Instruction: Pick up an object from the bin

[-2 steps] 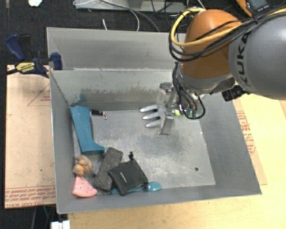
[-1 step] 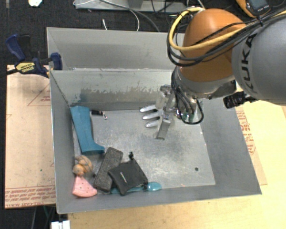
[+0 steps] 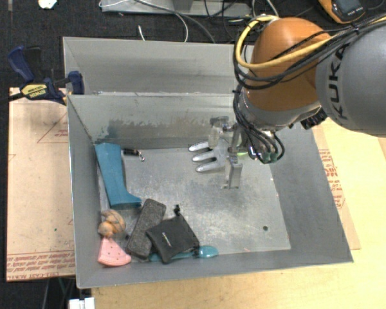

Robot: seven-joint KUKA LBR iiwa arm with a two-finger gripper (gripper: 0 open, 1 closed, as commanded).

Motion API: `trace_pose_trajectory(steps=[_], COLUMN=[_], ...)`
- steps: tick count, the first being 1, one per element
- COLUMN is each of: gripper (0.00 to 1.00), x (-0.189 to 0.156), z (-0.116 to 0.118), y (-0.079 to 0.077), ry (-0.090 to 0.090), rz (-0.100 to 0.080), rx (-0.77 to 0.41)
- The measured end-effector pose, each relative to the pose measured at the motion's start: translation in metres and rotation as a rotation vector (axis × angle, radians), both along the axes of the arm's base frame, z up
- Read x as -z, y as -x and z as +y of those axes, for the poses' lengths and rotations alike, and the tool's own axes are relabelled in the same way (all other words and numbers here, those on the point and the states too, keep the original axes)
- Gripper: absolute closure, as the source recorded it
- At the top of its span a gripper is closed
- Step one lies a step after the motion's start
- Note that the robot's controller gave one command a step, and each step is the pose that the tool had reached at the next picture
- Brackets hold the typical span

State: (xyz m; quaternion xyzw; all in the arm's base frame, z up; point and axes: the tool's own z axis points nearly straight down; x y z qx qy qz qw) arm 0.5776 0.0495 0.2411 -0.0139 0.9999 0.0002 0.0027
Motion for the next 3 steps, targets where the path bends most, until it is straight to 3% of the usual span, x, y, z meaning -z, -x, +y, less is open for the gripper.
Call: trace_pose_trajectory(steps=[1, 2, 3], gripper=[0.0, 0.0, 0.0], x=[0.023, 0.076, 0.054], z=[0.041, 0.089, 0.08], y=[0.025, 0.077, 0.083], ry=[-0.002, 0.002, 0.002], rz=[-0.001, -0.001, 0.011], rx=[0.096, 0.042, 0.015])
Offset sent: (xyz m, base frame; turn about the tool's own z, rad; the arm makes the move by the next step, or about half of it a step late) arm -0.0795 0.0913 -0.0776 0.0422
